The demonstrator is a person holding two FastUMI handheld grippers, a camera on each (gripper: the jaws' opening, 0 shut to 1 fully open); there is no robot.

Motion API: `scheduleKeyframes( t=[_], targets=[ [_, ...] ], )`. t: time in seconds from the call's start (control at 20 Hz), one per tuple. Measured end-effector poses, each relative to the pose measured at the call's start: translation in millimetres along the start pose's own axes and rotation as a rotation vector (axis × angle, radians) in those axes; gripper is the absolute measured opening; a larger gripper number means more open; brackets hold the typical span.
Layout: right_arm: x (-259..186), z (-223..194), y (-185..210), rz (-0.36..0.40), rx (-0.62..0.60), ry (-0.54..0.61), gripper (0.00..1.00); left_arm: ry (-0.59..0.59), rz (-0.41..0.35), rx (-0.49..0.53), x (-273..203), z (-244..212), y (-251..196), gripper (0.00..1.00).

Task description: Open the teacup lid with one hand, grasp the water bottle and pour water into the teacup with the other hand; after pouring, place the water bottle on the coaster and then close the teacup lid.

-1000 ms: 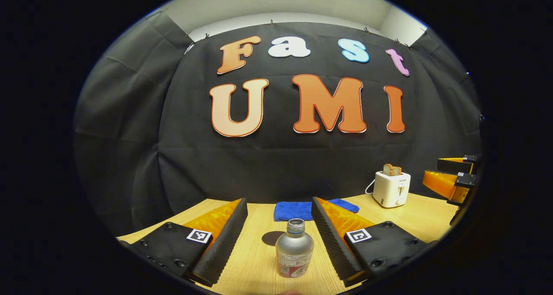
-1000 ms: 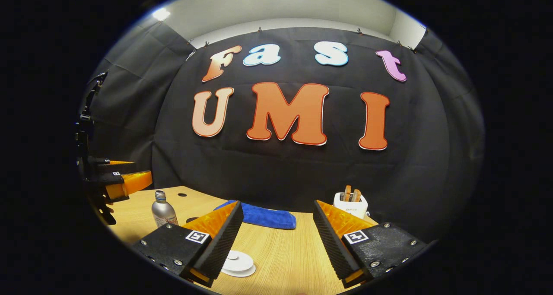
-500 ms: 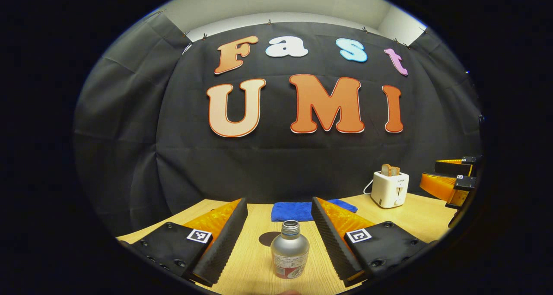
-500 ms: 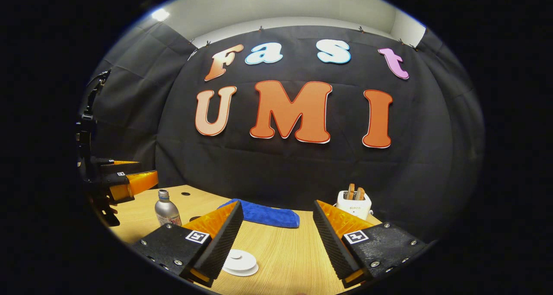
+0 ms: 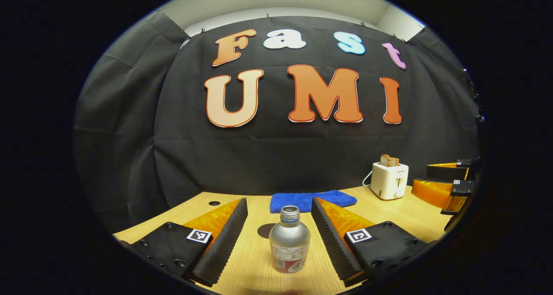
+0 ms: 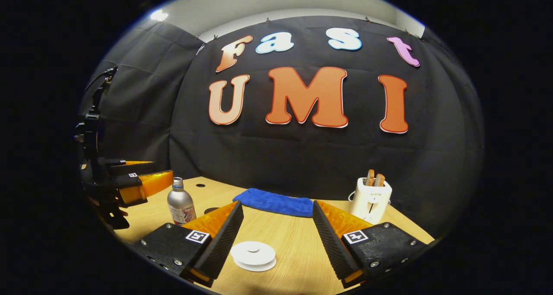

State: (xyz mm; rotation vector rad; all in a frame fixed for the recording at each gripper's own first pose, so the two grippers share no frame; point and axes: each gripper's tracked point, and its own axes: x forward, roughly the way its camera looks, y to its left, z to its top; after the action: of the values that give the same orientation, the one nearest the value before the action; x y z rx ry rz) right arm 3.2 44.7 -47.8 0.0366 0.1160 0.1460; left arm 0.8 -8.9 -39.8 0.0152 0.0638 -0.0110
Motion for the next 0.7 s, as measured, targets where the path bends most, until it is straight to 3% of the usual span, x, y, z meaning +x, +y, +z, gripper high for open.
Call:
scheduleKeyframes(
  t=[0.15,0.25,0.4,0.45,0.7],
  targets=[
    [12.0,-33.1,11.7,0.024,0.004,0.076,0.97,0.038,0.000,0.001,-0.1,-19.4,-0.1,0.94],
    [19.0,-50.8,18.7,0.038,0.003,0.120,0.96,0.054,0.002,0.003,-0.8,-28.7,1.8,0.98],
    [26.5,-66.8,25.7,0.055,-0.008,0.159,0.95,0.060,0.001,0.013,-0.5,-35.1,3.6,0.94],
    [29.0,-73.7,25.5,0.050,-0.016,0.172,0.93,0.062,0.012,0.014,0.2,-36.9,6.5,0.98],
    [38.7,-102.9,37.3,0.086,-0.050,0.239,0.80,0.093,-0.013,-0.004,5.8,-48.7,1.4,0.98]
  ],
)
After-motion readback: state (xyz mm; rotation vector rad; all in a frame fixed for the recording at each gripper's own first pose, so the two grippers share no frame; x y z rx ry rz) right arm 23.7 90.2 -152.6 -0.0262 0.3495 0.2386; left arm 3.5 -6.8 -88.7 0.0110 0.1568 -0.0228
